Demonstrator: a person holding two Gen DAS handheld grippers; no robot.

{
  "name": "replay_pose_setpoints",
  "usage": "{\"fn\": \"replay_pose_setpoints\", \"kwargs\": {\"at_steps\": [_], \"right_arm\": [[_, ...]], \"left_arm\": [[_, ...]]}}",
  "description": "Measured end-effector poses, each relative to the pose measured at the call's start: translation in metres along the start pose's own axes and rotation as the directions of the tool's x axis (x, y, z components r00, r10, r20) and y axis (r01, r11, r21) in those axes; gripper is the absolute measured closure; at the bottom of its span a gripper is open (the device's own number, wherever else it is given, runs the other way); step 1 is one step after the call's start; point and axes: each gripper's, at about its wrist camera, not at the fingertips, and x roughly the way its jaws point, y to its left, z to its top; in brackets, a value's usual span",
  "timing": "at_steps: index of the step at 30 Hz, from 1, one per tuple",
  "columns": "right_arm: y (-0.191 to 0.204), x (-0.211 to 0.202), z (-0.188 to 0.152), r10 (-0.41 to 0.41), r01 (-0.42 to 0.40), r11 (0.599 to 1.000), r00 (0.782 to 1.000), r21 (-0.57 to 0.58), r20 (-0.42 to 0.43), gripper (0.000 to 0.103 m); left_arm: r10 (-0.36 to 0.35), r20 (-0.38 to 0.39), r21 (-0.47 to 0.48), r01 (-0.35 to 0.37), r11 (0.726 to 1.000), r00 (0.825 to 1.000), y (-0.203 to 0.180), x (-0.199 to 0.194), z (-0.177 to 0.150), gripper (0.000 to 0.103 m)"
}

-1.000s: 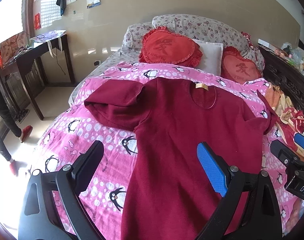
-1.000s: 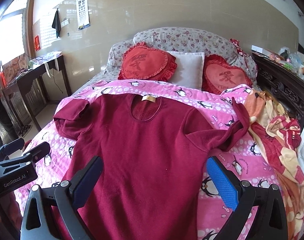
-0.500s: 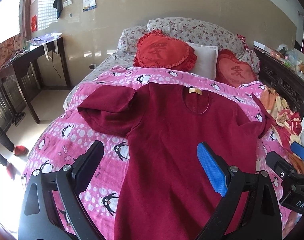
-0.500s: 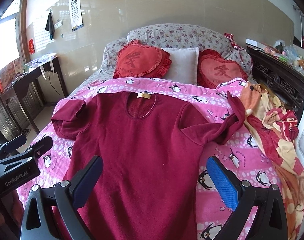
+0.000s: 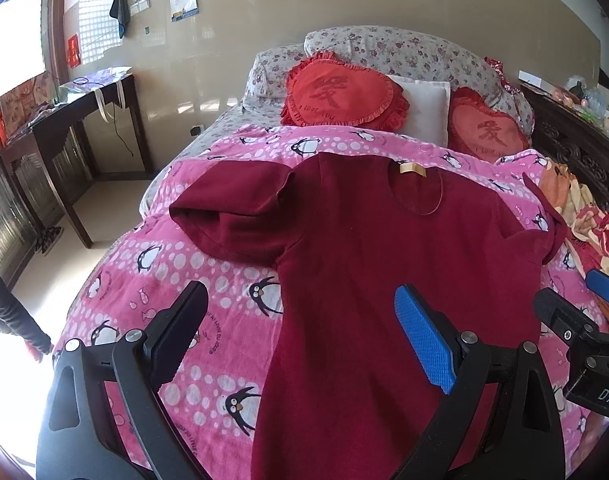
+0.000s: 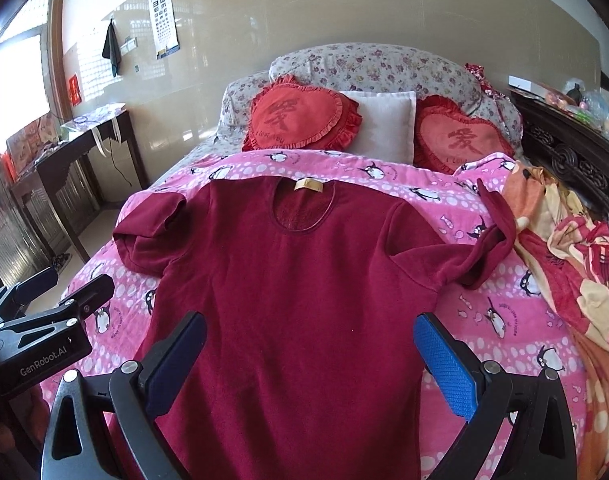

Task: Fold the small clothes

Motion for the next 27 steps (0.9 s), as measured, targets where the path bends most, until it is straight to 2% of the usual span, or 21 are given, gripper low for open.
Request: {"fn": "replay_pose_setpoints", "kwargs": {"at_steps": [15, 24, 27], "right_arm": [[0.011, 0.031, 0.001, 0.037, -0.037, 0.999, 0.999, 0.015, -0.036, 0.000], [0.014, 0.053, 0.009, 0.097, -0.095, 0.994, 0.994, 0.059, -0.046, 0.000], [0.018, 0.056, 0.011, 0.082, -0.080, 0.996, 0.996, 0.049, -0.046, 0.000]], "left_arm": [[0.030, -0.010, 0.008, -0.030, 1.000, 1.000, 0.012, 0.024, 0.002, 0.008], [0.011, -0.039, 0.003, -0.011, 1.000, 0.999, 0.021, 0.051, 0.007, 0.008], [0.009, -0.044, -0.016, -0.010, 1.000, 0.999, 0.027, 0.056, 0.008, 0.008]]}}
